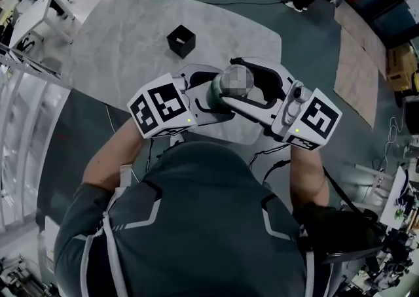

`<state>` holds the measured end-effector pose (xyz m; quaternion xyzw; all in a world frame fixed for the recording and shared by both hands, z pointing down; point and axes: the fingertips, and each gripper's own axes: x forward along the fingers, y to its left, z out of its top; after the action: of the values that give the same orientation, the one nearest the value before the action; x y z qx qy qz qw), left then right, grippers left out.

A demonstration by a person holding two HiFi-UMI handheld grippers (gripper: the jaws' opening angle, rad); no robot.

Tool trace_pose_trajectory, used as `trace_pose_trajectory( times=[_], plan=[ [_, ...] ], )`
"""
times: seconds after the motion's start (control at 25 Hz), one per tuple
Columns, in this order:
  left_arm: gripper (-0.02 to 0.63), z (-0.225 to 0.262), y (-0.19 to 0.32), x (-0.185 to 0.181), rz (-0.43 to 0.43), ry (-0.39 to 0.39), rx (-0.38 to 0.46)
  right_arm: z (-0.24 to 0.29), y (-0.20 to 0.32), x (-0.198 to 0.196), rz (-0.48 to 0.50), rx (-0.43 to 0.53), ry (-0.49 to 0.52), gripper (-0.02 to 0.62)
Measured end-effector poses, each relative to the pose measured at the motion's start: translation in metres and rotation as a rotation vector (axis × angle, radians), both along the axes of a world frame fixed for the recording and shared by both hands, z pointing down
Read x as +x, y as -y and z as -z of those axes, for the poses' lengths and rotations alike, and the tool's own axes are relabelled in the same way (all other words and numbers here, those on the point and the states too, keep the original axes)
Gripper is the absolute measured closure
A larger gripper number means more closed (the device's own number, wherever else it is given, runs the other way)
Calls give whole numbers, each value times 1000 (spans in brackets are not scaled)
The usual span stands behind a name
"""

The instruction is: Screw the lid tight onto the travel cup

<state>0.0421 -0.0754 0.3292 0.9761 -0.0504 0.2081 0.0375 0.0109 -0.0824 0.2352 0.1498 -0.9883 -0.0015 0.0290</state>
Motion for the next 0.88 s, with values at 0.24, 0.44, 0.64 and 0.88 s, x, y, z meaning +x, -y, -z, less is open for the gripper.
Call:
trace_pose_trajectory(
  times=[0.24,0.44,0.64,0.88],
  plan=[
    [238,17,-13,-4,-176,-44,9,27,-18,1,291,-26,77,302],
    [238,17,-35,-2,-290,-62,-11,29,-37,-8,459,-24,80,313],
    [238,17,-15,0,-137,-40,-7,25,-19,-1,301,6,63,321],
    [238,-1,23,-1,93,8,43,7,21,7,-106,-1,14,322]
  ],
)
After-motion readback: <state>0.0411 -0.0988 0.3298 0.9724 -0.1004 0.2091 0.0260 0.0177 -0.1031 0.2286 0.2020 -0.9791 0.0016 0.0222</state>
